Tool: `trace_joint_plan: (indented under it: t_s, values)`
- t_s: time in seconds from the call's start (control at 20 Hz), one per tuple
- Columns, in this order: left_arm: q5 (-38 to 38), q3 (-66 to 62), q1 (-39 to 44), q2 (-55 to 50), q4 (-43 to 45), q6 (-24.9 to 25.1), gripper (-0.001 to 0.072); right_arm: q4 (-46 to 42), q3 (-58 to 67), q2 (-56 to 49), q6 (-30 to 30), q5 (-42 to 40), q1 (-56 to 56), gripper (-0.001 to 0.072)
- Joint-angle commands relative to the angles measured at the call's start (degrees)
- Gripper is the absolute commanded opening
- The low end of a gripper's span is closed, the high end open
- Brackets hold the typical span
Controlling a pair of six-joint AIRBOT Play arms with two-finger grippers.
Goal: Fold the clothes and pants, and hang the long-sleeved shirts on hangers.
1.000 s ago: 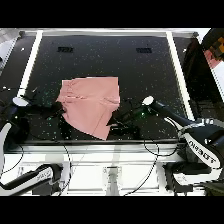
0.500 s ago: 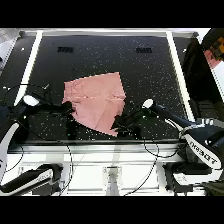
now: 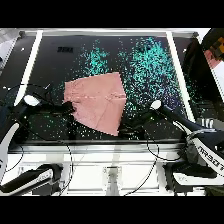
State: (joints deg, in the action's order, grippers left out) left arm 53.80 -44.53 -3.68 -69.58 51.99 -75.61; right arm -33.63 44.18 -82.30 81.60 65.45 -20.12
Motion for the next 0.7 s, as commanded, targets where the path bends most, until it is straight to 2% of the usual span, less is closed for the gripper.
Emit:
trace_joint_plan:
  t_s: [0.0,0.1,0.2,0.65]
  values:
    - [0.0,-0.1,0.0,0.0,0.0,0.0,0.0011,3.1,-2.4,0.3,-3.8,-0.7,0.2,0.0315]
    - [0.0,-0.1,0.0,0.0,0.0,0.0,0.0011,5.6,-2.4,0.1,-7.4,-1.0,0.2,0.0315]
    - [0.0,-0.1,0.0,0.0,0.0,0.0,0.0011,4.5,-2.4,0.2,-7.8,-0.7,0.2,0.0303]
    - [0.0,-0.1,0.0,0.0,0.0,0.1,0.0011,2.1,-1.9,0.0,-4.5,-0.7,0.1,0.0304]
